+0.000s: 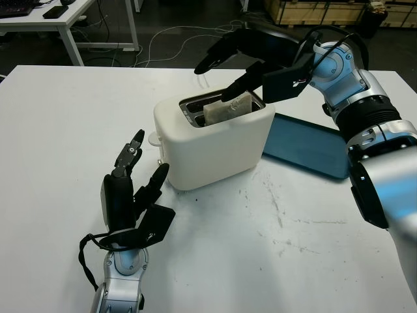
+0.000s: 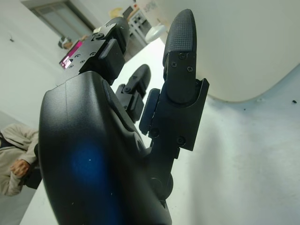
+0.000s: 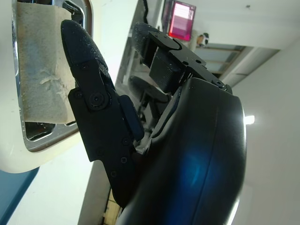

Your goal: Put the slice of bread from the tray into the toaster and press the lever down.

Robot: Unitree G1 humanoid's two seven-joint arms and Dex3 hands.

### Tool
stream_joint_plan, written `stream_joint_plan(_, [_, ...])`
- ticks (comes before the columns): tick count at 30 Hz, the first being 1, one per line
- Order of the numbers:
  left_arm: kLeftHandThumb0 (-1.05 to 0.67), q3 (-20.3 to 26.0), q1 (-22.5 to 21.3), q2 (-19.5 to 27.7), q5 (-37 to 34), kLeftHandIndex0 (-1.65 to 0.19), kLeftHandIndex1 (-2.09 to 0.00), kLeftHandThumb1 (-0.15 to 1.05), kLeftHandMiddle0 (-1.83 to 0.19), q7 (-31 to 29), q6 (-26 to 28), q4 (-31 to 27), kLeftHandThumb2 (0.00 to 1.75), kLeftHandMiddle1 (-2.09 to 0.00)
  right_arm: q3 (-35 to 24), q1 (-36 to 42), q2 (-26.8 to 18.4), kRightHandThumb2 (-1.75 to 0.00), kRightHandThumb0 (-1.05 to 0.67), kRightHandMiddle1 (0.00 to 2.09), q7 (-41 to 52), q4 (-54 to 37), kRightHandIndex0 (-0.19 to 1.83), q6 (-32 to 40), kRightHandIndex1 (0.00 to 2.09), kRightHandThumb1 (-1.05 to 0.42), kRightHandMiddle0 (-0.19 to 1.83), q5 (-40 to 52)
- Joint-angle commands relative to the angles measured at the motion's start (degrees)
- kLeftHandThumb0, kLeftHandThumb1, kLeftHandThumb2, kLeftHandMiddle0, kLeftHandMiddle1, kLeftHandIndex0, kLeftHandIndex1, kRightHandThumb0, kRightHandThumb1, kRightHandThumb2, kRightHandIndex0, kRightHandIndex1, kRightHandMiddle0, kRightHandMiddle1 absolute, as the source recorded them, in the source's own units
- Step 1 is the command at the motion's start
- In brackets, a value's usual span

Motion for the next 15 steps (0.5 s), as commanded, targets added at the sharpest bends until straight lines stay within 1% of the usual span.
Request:
stream_joint_plan(1, [-0.64,0.13,-0.15,-0.20,0.00,-0.50,0.00,0.92,-0.55,0.19,-0.36,0.38,0.33,-0.17,0.24,-0.32,-0.73,0.00,-0.70,0.02,-0.85,0.06,0.51,-0.33,0.60,-0.76,0.84,-0.72])
stream_joint_plan(4, [-0.63,0.20,-0.17,-0.30,-0.22,-0.49,0.00,0.92,-0.55,-0.05,0.02,0.10,0.33,-0.16,-0.59,-0.14,-0.88,0.00,-0.68,0.02,-0.88,-0.02,0.53,0.85,0.61,-0.76,0.84,0.18])
stream_joint_plan(6, [-0.63,0.37,-0.46,-0.11,-0.08,-0.50,0.00,0.92,-0.56,0.24,-0.42,0.47,0.33,-0.16,-2.18,0.49,-0.89,0.00,-0.64,0.02,-0.55,-0.25,0.56,1.95,0.63,-0.75,0.85,2.01])
stream_joint_plan(10, [-0.64,1.12,-0.99,0.68,-0.17,-0.49,0.00,0.92,-0.56,-0.33,-0.50,0.24,0.33,-0.15,-8.36,4.77,-0.52,0.00,-0.55,0.05,-2.37,-1.77,0.69,-0.08,0.68,-0.74,0.91,8.60])
stream_joint_plan(12, [-0.63,1.99,-1.45,1.29,-0.24,-0.50,0.00,0.92,-0.56,-0.75,-0.15,-0.41,0.32,-0.15,-12.01,8.99,-0.23,-0.01,-0.54,0.05,-2.81,-4.09,0.69,-0.69,0.72,-0.76,0.91,13.06])
stream_joint_plan(15, [-0.61,3.73,-2.63,3.27,-0.44,-0.51,-0.01,0.92,-0.57,-0.92,-2.27,-0.31,0.28,-0.15,-16.24,18.75,-0.64,-0.01,-0.47,0.04,-4.12,-11.41,0.65,-1.80,0.74,-0.79,0.89,18.25])
